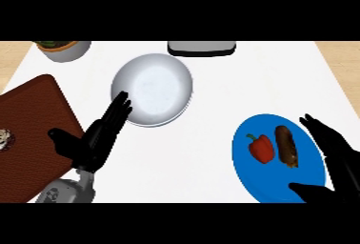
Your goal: Pick the bell pepper from the plate and place it in the bowl
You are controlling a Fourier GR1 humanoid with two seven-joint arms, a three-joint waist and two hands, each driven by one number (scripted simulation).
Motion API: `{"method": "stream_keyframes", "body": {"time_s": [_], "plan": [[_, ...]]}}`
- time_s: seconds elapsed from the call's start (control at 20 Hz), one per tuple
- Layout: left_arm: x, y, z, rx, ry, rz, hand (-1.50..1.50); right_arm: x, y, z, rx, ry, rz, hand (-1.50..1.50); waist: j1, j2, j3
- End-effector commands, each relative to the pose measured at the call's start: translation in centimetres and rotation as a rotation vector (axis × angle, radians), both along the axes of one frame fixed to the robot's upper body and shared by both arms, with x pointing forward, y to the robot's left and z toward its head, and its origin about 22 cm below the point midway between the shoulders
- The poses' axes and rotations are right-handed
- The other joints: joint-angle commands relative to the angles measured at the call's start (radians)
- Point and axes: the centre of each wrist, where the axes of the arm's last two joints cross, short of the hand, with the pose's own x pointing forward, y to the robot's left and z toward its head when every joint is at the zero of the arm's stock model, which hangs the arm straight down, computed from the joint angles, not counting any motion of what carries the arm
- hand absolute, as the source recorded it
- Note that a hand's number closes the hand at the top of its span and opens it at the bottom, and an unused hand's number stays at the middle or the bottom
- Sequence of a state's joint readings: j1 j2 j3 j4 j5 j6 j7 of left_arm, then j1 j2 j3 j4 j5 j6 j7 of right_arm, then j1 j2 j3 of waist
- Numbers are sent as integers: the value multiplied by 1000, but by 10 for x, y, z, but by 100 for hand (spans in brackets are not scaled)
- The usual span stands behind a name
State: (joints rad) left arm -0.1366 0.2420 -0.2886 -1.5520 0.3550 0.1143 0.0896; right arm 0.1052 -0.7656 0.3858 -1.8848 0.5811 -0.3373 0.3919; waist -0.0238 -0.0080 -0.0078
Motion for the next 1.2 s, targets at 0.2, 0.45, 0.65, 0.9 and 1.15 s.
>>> {"method": "stream_keyframes", "body": {"time_s": [0.2,0.45,0.65,0.9,1.15], "plan": [[-3,-3,2,-1,3,-50,0,6,59,45,-145,263,-193,-150,52,9,3],[3,-8,-2,1,-3,-50,0,28,110,43,-144,403,-226,-150,41,11,6],[1,1,1,-16,-9,-38,0,44,87,41,-171,470,-320,-150,32,9,7],[1,4,-6,-13,11,-43,0,53,104,24,-221,549,-345,-150,31,10,6],[4,-9,3,2,4,-32,0,52,97,0,-215,603,-344,-150,26,9,7]]}}
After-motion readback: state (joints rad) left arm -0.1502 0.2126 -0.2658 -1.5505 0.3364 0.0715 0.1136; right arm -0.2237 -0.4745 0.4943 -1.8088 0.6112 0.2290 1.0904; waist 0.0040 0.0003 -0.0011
